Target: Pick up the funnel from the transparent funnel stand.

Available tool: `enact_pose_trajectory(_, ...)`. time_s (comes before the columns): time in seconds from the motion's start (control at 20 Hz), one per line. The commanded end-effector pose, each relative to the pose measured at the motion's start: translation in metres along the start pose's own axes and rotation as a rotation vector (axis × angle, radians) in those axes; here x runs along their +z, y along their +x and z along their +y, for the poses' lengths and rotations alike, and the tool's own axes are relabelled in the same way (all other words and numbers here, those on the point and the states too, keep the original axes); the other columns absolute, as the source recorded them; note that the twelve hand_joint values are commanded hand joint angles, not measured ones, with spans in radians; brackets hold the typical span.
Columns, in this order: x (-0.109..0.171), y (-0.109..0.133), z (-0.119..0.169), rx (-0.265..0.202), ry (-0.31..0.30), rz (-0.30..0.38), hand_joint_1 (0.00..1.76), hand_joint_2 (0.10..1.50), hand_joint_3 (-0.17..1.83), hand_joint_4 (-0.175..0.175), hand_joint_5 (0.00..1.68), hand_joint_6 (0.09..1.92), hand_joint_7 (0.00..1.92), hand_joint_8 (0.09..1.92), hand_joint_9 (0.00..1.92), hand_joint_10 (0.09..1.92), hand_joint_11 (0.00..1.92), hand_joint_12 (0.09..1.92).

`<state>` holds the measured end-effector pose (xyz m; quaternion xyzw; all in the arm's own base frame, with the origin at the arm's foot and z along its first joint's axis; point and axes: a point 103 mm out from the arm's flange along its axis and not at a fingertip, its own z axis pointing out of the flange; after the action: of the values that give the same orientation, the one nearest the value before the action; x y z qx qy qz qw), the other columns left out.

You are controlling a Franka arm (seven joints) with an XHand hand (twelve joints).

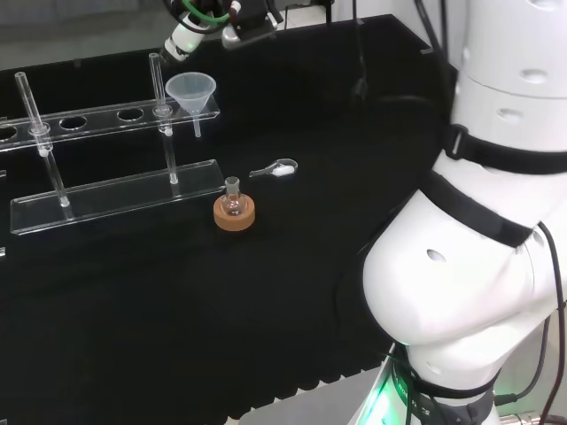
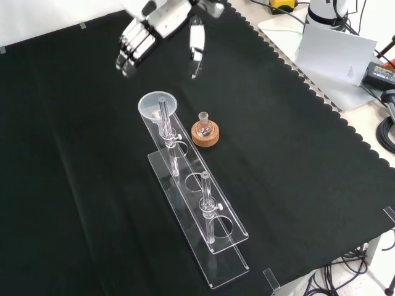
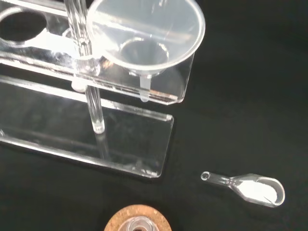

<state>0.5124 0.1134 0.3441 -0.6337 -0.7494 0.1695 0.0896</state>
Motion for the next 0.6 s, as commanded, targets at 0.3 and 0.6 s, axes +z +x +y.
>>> enact_pose_trajectory(0.3, 0.028, 0.012, 0.03, -0.035, 0.188, -0.122, 0.66, 0.75, 0.12, -0.037, 0.04, 0.09, 0.0, 0.15, 0.0, 0.88, 0.18, 1.54)
enact_pose_trajectory(0.6, 0.035, 0.006, 0.034, -0.021, 0.224, -0.145, 0.73, 0.73, 0.14, -0.046, 0.04, 0.09, 0.0, 0.09, 0.0, 0.87, 0.2, 1.53)
